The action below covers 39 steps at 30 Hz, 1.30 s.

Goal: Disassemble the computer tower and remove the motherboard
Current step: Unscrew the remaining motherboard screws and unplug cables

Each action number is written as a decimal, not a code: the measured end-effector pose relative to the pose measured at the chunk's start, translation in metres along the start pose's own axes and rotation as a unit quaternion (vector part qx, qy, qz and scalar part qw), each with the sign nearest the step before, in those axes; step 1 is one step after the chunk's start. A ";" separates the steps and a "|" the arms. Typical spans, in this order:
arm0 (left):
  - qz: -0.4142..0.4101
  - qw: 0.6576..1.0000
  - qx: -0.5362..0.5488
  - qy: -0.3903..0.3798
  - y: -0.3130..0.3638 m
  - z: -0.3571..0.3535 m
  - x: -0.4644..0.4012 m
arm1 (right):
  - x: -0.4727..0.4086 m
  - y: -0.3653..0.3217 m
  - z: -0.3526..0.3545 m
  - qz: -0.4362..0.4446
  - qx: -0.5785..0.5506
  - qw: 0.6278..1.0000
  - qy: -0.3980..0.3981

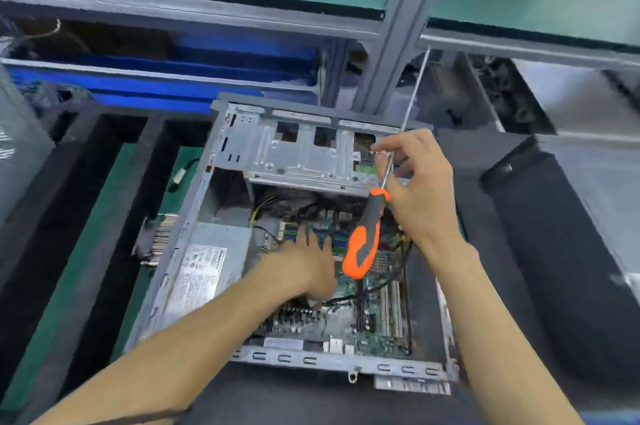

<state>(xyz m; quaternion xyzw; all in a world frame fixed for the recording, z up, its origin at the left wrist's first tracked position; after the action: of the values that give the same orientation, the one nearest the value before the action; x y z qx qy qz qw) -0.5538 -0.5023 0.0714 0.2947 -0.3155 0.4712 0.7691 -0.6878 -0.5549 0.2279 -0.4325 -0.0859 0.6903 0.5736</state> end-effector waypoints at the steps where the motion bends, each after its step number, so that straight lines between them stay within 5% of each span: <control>1: -0.002 1.000 -0.001 -0.007 0.005 -0.003 -0.001 | 0.003 0.003 0.005 -0.005 0.005 1.000 0.002; 6: 0.013 0.999 -0.038 0.005 0.010 -0.003 -0.001 | 0.013 0.024 0.021 -0.041 0.003 0.999 0.012; 11: 0.003 0.982 0.017 0.186 0.006 0.042 -0.001 | 0.027 0.042 0.032 -0.110 -0.004 0.993 0.040; 15: 0.035 0.967 0.037 0.250 -0.011 0.064 -0.007 | 0.036 0.053 0.033 -0.163 -0.005 0.986 0.035; 20: 0.136 0.970 -0.033 0.198 -0.054 0.058 -0.027 | 0.047 0.062 0.026 -0.205 -0.017 0.978 0.026; 25: 0.085 0.988 0.009 0.131 -0.051 0.038 -0.052 | 0.044 0.066 0.022 -0.214 -0.005 0.977 0.009; 33: 0.068 0.961 0.059 0.260 -0.059 0.066 -0.045 | 0.041 0.054 0.025 -0.230 0.014 0.973 -0.006; 37: 0.081 0.950 0.093 0.286 -0.067 0.066 -0.042 | 0.053 0.036 0.026 -0.300 -0.138 0.942 -0.059; 39: 0.097 0.948 0.079 0.292 -0.071 0.067 -0.039 | 0.050 0.039 0.021 -0.284 -0.089 0.949 -0.102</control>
<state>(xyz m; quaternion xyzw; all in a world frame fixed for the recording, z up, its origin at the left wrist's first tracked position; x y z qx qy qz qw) -0.5170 -0.6005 0.0725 0.1724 -0.0659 0.6322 0.7525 -0.7290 -0.5159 0.1918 -0.3666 -0.3248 0.5289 0.6931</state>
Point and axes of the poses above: each hand's wrist, its own x-axis away from the middle knuckle, its own z-axis out of the back of the hand, y = z × x, the point moved 9 cm from there along -x, towards the middle knuckle, and after that the axes turned 4 degrees about x, right-handed, at the moved point
